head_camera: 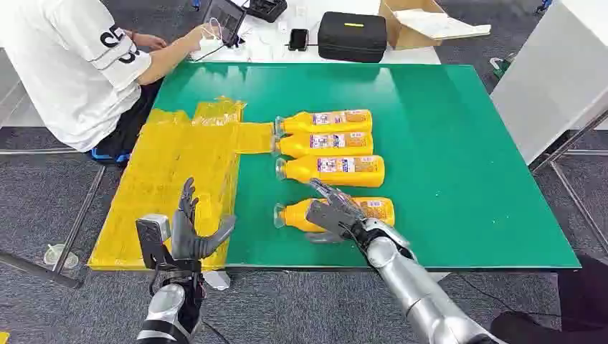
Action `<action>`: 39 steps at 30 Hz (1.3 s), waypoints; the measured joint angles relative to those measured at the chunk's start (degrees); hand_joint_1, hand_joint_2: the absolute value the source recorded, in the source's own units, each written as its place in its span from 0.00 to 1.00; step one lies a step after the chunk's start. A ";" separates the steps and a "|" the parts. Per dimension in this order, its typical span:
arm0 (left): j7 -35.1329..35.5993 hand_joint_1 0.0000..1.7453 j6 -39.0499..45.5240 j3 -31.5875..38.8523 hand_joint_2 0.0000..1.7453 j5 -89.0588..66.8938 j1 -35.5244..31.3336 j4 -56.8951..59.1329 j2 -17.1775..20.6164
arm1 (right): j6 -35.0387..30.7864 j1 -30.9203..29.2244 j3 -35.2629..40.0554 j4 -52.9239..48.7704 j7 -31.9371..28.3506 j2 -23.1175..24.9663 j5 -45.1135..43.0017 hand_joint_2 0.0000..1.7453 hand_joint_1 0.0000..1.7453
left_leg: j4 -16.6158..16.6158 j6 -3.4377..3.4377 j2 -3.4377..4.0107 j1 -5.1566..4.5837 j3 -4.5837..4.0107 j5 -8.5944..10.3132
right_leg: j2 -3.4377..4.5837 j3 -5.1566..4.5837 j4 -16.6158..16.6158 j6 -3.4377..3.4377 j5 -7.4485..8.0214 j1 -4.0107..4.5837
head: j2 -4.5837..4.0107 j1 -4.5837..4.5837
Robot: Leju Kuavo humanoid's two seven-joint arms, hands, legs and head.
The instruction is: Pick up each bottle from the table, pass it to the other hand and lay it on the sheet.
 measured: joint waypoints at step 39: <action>0.39 0.00 0.07 1.16 1.00 -0.24 -1.20 3.50 0.50 | 4.94 -8.34 17.64 1.49 7.52 -12.18 0.74 1.00 0.00 | 0.02 0.00 0.01 0.00 0.08 0.00 | 0.00 0.07 0.00 0.00 0.01 0.00 | 0.00 -0.02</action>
